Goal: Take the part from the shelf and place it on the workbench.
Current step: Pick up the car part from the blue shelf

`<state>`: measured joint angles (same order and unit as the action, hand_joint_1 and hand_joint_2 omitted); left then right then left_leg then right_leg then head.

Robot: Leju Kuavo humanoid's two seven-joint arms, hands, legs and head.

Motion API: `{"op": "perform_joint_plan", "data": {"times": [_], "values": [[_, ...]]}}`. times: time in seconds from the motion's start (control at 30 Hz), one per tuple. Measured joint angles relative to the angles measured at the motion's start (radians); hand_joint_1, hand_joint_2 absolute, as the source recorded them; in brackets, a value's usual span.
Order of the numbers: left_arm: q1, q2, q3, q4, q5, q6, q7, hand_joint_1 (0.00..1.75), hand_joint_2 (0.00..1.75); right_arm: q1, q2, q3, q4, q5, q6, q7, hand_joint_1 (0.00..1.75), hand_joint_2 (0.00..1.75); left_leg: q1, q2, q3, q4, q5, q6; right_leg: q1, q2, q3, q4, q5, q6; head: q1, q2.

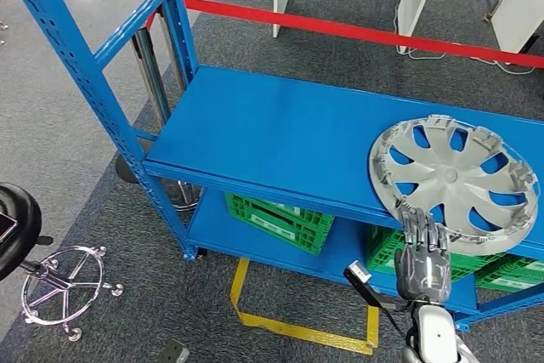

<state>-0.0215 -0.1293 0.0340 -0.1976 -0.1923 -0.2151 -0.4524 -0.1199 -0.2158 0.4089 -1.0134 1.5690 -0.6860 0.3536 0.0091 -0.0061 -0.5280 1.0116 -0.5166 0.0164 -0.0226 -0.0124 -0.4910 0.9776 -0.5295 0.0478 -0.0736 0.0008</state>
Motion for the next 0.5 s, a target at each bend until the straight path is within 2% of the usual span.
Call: {"op": "perform_joint_plan", "data": {"times": [0.17, 0.5], "values": [[0.000, 0.000, 0.000, 0.000, -0.001, 0.001, 0.000, 0.00, 1.75, -0.002, -0.010, 0.013, -0.029, 0.000, 0.000, 0.034, 0.00, 1.75, 0.000, 0.000, 0.000, 0.000, 0.000, 0.000, 0.000, 0.000, 0.000, 0.000, 0.000, 0.000, 0.000, 0.000], [0.000, 0.000, 0.000, 0.000, -0.006, -0.001, 0.002, 0.00, 1.75, -0.026, -0.011, 0.032, 0.032, 0.000, 0.000, 0.022, 0.00, 1.75, 0.000, 0.000, 0.000, 0.000, 0.000, 0.000, 0.000, 0.000, 0.000, 0.000, 0.000, 0.000, 0.000, 0.000]]}}
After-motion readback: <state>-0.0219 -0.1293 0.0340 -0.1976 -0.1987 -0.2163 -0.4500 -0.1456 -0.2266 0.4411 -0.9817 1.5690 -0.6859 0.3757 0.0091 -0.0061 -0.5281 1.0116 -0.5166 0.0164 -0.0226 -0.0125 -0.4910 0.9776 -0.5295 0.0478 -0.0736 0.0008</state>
